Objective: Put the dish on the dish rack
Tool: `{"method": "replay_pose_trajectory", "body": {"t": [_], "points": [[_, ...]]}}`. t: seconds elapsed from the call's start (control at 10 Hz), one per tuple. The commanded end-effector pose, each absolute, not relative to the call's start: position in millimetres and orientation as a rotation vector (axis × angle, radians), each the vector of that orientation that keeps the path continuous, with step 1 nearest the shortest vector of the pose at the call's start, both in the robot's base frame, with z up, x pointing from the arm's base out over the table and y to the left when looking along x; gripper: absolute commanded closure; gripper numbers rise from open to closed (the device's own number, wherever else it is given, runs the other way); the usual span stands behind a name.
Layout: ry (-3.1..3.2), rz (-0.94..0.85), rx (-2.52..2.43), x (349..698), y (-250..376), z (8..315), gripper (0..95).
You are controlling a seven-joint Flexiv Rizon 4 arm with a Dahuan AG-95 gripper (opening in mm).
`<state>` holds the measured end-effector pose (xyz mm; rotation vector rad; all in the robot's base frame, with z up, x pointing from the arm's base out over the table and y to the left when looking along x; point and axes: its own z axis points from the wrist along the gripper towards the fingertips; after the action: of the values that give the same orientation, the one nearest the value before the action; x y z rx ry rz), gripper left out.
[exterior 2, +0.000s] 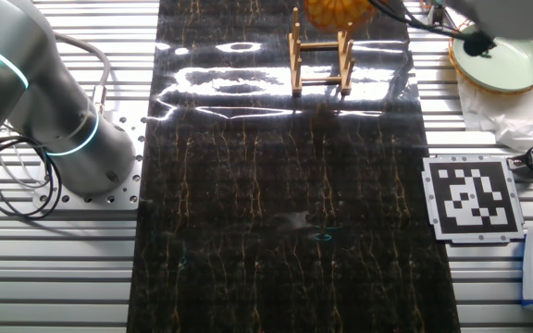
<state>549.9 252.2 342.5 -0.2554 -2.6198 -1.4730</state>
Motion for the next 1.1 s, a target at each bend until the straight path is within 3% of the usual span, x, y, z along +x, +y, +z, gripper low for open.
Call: {"method": "replay_pose_trajectory", "body": {"t": [0.1,0.3,1.1], "points": [[-2.621,-1.589,-0.232,550.3,253.3,343.4,95.0],[-2.558,-1.726,-0.245,550.4,253.4,343.5,95.0],[-2.566,-1.784,-0.226,550.3,251.4,340.8,95.0]]}}
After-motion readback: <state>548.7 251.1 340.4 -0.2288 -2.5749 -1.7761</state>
